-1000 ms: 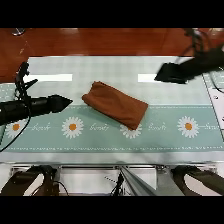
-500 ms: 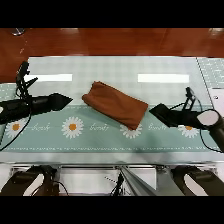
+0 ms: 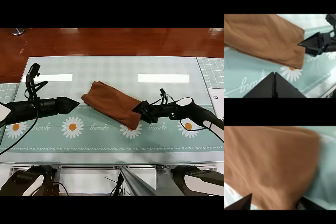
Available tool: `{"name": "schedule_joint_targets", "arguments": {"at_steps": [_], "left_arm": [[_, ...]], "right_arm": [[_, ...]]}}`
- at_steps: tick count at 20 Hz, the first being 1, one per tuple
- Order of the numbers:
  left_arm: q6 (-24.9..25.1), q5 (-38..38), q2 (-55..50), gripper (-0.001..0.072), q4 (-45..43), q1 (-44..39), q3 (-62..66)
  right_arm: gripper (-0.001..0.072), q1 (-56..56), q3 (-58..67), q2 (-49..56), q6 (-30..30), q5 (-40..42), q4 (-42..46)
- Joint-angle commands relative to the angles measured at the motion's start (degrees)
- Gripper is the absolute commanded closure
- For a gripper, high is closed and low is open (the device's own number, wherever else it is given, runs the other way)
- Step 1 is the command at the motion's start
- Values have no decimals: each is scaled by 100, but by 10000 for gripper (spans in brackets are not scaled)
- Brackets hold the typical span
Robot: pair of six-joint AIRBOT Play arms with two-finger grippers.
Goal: Fold the shirts.
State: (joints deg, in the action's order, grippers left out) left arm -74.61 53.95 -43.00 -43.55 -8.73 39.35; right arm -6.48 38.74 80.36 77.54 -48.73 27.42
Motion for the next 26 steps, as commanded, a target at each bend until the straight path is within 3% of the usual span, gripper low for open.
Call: {"name": "schedule_joint_targets", "arguments": {"at_steps": [1,2,7,13,16,26], "left_arm": [[-2,-70,-4,676,0,-94,-2],[0,-96,-2,676,0,-94,-2],[2,-103,-118,676,-4,-94,-2],[2,-85,-455,676,0,-94,-48],[0,-79,-472,676,0,-94,-225],[0,-37,-472,676,2,-94,-415]], "right_arm": [[478,-240,614,535,-546,-470,-142],[690,-326,859,553,-931,-680,-138],[691,-376,3053,546,-621,-2050,501],[691,-118,6131,549,629,-3108,2393],[691,603,7237,535,999,-3897,2715],[691,4044,7635,-232,1390,-5744,2776]]}}
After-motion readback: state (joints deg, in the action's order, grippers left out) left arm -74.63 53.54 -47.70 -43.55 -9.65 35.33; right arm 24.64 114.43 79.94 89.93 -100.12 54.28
